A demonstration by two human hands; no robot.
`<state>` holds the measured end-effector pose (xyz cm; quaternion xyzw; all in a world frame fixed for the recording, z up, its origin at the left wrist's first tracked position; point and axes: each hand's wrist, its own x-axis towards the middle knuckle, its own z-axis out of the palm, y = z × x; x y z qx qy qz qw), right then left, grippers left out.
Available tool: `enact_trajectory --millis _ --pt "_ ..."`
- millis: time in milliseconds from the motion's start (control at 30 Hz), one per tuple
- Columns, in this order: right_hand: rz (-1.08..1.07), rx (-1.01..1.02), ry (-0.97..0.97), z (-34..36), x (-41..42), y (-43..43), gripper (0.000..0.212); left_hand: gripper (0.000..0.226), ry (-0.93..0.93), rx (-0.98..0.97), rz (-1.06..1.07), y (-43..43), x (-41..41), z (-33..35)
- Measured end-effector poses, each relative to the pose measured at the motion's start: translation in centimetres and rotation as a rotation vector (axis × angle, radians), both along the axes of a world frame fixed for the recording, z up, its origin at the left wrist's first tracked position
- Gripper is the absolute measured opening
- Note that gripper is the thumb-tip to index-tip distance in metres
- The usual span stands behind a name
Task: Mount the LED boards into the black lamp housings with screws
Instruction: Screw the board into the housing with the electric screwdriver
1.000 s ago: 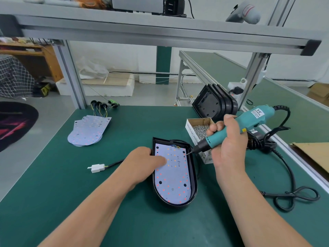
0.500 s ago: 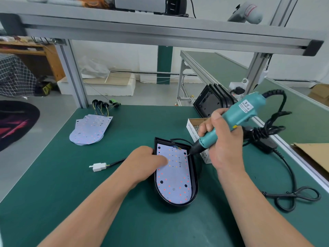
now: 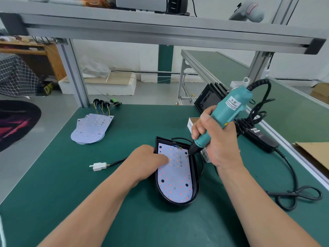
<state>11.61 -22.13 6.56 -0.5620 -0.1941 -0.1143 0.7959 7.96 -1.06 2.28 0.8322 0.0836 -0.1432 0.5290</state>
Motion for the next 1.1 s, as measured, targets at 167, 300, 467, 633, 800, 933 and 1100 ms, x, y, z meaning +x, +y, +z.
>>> enact_trajectory --millis 167,300,467,633,800,933,1100 --pt "0.009 -0.045 -0.024 0.0 -0.2 0.0 0.016 0.036 -0.006 -0.003 -0.016 -0.1 0.0 0.1" --pt "-0.025 0.027 -0.077 0.5 -0.8 -0.5 0.02 0.032 -0.018 -0.005 -0.027 0.0 -0.1 0.2" --pt "0.007 0.305 -0.059 1.4 -1.2 -0.8 0.008 0.035 -0.021 0.014 -0.073 -0.1 -0.7 0.8" --pt "0.056 0.519 0.099 0.6 -0.9 -0.8 0.007 0.04 0.088 -0.09 -0.069 0.8 -1.4 1.9" --pt "0.066 0.576 0.143 0.2 -0.5 -0.9 0.017 0.029 0.02 -0.571 0.256 2.2 -0.5 2.8" --pt "0.08 0.59 0.158 -0.2 -0.6 -0.5 0.012 0.028 0.056 -0.796 0.246 2.4 -0.6 2.8" --pt "0.108 0.607 0.167 0.0 -0.9 -0.1 0.014 0.013 0.036 -0.931 0.156 1.8 -0.9 3.0"
